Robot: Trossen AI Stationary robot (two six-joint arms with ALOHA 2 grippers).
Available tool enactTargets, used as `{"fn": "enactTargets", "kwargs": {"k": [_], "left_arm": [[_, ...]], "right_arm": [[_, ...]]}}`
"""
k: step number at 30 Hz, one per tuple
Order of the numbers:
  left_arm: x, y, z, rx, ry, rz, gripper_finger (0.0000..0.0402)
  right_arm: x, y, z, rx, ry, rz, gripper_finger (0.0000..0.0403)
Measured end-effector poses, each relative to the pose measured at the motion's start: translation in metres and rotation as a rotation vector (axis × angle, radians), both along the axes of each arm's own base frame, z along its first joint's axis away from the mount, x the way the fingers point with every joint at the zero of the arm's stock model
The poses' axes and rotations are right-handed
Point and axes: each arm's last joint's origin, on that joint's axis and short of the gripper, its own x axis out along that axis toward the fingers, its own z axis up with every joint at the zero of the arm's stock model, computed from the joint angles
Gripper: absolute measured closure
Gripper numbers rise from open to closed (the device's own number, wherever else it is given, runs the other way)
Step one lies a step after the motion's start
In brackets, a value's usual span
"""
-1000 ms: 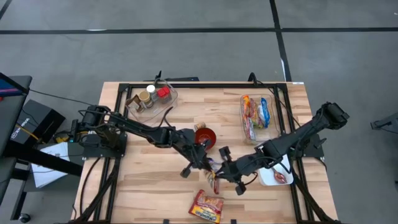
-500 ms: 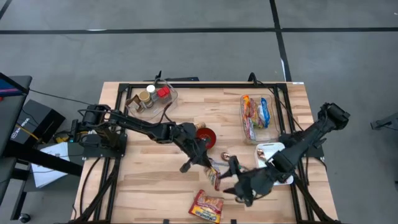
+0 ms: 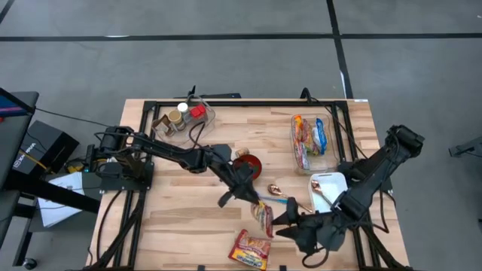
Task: Pick & Place Food Item
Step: Put the top red noodle pack into the right transparent bin
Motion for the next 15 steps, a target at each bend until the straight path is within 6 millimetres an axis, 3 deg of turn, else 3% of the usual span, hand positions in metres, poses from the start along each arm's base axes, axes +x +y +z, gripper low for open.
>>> {"fn": "enactTargets", "kwargs": {"k": [4, 15], "left_arm": [[0.0, 0.0, 0.0, -0.001, 0.006, 0.019, 0.04], [0.0, -0.001, 0.0, -0.003, 0.007, 0.017, 0.0399]], "right_arm": [[-0.002, 0.003, -0.002, -0.135, -0.011, 0.045, 0.0226], [-0.001, 0.002, -0.011, -0.31, 0.012, 0.038, 0.0245]]}}
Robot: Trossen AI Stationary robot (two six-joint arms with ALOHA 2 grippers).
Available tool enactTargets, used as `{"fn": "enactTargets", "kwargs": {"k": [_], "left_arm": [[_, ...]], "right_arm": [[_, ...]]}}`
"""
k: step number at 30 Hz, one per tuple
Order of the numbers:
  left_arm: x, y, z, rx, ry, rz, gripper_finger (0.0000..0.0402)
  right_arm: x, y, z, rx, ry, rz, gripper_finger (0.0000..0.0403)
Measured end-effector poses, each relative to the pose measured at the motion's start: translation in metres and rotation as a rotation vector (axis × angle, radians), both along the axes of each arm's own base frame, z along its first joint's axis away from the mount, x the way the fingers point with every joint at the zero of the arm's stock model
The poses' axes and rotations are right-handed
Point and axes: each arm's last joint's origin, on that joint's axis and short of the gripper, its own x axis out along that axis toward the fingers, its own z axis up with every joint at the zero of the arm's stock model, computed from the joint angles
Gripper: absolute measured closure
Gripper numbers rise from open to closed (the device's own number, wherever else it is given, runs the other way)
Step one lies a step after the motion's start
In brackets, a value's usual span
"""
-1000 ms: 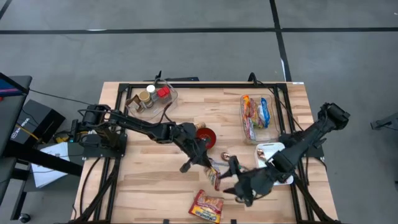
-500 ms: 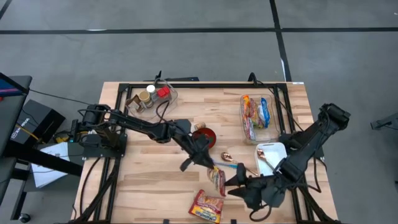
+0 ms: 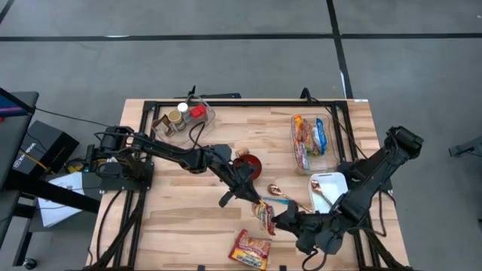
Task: Pick & Place Food Item
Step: Put the top red noodle pack into the right transparent bin
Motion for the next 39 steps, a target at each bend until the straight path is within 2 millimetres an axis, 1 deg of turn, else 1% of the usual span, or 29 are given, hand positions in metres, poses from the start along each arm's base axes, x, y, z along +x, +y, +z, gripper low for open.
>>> {"fn": "enactTargets", "kwargs": {"k": [4, 8, 11, 14, 18, 30, 33, 37, 39], "left_arm": [[0.0, -0.001, 0.0, -0.003, 0.004, 0.002, 0.0398], [0.0, -0.001, 0.001, -0.012, 0.001, 0.004, 0.0398], [0.0, -0.001, 0.001, -0.011, 0.002, 0.004, 0.0399], [0.0, -0.001, 0.0, -0.01, 0.006, 0.002, 0.0398], [0.0, -0.001, 0.001, -0.01, 0.004, 0.003, 0.0397], [0.0, -0.001, 0.001, 0.002, -0.011, -0.001, 0.0395], [0.0, -0.002, 0.001, 0.006, -0.014, -0.002, 0.0397], [0.0, -0.002, 0.001, 0.016, -0.022, 0.001, 0.0395], [0.001, -0.001, 0.001, 0.029, -0.029, 0.033, 0.0388]], "right_arm": [[0.008, 0.006, -0.015, -0.18, -0.002, 0.005, 0.0245], [0.016, 0.01, -0.028, -0.332, -0.049, -0.078, 0.0244], [0.016, 0.016, -0.029, -0.411, -0.083, -0.098, 0.0244], [0.016, 0.02, -0.029, -0.417, -0.113, -0.117, 0.025], [0.014, 0.021, -0.026, -0.409, -0.131, -0.125, 0.0269], [0.017, 0.019, -0.025, -0.384, -0.14, -0.14, 0.0368], [0.019, 0.02, -0.02, -0.365, -0.146, -0.132, 0.0395], [0.018, 0.025, -0.014, -0.333, -0.153, -0.109, 0.0398], [0.017, 0.027, -0.012, -0.324, -0.159, -0.106, 0.0401]]}}
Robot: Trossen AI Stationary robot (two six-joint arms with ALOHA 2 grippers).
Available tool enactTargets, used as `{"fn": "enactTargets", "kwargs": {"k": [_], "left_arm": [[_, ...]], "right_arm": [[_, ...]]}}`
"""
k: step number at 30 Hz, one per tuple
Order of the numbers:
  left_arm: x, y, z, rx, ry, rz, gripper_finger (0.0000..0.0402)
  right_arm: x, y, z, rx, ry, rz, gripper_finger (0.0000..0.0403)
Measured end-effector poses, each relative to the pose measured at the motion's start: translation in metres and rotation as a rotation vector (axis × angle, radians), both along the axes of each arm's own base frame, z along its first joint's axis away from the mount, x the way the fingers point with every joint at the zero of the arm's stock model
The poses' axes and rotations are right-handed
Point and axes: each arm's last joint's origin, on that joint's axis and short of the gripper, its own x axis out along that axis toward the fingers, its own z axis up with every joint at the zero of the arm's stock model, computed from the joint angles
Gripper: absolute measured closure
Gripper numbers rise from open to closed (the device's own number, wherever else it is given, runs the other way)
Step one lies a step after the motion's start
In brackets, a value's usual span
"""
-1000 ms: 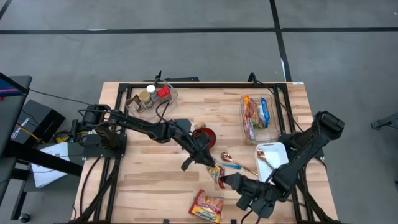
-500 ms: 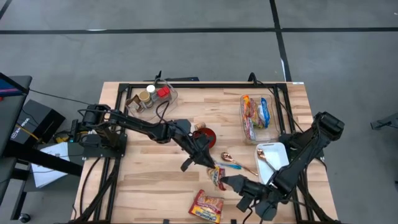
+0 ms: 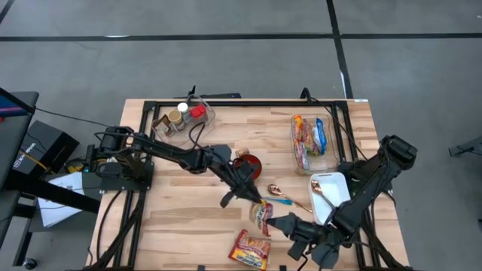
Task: Pick & Place Food Item
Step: Put the top red noodle pack into the right transparent bin
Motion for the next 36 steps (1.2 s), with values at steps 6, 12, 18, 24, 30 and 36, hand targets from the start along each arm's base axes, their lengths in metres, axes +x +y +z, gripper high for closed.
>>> {"fn": "enactTargets", "kwargs": {"k": [6, 12, 18, 24, 30, 36], "left_arm": [[0.002, 0.003, -0.001, 0.024, -0.001, 0.096, 0.0338], [0.002, 0.007, -0.003, 0.059, -0.005, 0.109, 0.026], [-0.001, 0.017, -0.006, 0.096, 0.058, 0.13, 0.0186], [-0.024, 0.027, 0.013, 0.196, 0.106, 0.171, 0.0138], [-0.069, 0.021, 0.021, 0.277, 0.103, 0.231, 0.0126], [-0.114, 0.015, 0.03, 0.287, 0.036, 0.3, 0.0131]], "right_arm": [[-0.001, 0.001, 0.001, 0.021, -0.003, 0.001, 0.0402], [-0.002, 0.001, 0.001, 0.015, -0.009, -0.009, 0.0402], [-0.003, 0.002, 0.002, 0.0, -0.025, -0.037, 0.0403], [-0.019, 0.002, 0.011, 0.032, -0.051, -0.056, 0.0403], [-0.04, -0.006, 0.014, 0.051, -0.056, -0.119, 0.0403], [-0.056, -0.026, 0.014, 0.097, -0.051, -0.205, 0.0403]]}}
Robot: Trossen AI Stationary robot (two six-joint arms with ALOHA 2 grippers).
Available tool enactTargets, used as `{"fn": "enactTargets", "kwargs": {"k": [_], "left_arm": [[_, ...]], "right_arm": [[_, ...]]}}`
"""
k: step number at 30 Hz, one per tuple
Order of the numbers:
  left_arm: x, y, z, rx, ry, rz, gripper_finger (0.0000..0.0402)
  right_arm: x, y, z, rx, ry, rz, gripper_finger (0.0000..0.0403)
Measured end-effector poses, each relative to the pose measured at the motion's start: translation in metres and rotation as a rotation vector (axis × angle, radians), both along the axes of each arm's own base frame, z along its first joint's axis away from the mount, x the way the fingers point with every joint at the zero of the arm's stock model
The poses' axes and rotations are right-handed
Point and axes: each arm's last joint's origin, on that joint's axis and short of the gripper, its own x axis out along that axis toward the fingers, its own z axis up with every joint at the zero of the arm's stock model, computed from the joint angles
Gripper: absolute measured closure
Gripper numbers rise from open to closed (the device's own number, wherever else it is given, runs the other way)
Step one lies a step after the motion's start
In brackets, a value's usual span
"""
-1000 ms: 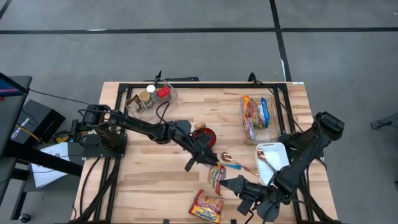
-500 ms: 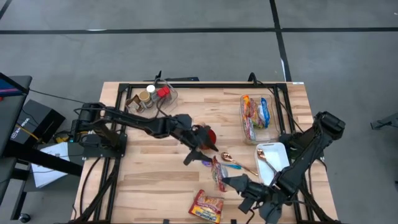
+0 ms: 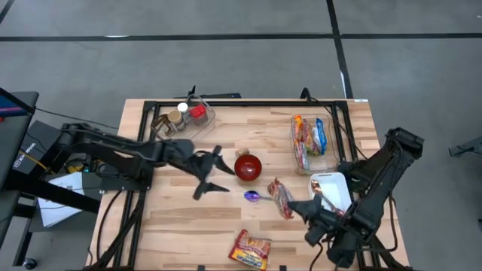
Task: Pick & Place Food Item
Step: Put the top red noodle pack into the right transparent bin
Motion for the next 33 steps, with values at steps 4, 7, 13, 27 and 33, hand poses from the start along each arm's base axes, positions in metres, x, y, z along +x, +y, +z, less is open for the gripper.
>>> {"fn": "enactTargets", "kwargs": {"k": [4, 7, 13, 27, 33], "left_arm": [[-0.022, -0.002, 0.004, -0.001, -0.066, 0.016, 0.0132], [-0.033, -0.001, 0.004, -0.008, -0.105, 0.016, 0.0131], [-0.04, 0.001, 0.003, -0.01, -0.131, 0.031, 0.0132], [-0.039, 0.001, 0.003, -0.01, -0.135, 0.038, 0.0132], [-0.037, 0.001, 0.002, -0.011, -0.139, 0.037, 0.0131]], "right_arm": [[-0.007, -0.014, -0.005, -0.01, 0.016, -0.065, 0.0403], [-0.013, -0.021, -0.008, -0.009, 0.027, -0.101, 0.0403], [-0.026, -0.036, -0.01, 0.004, 0.039, -0.171, 0.0403], [-0.037, -0.053, -0.011, 0.016, 0.115, -0.283, 0.0403], [-0.034, -0.071, -0.011, 0.018, 0.124, -0.34, 0.0403]]}}
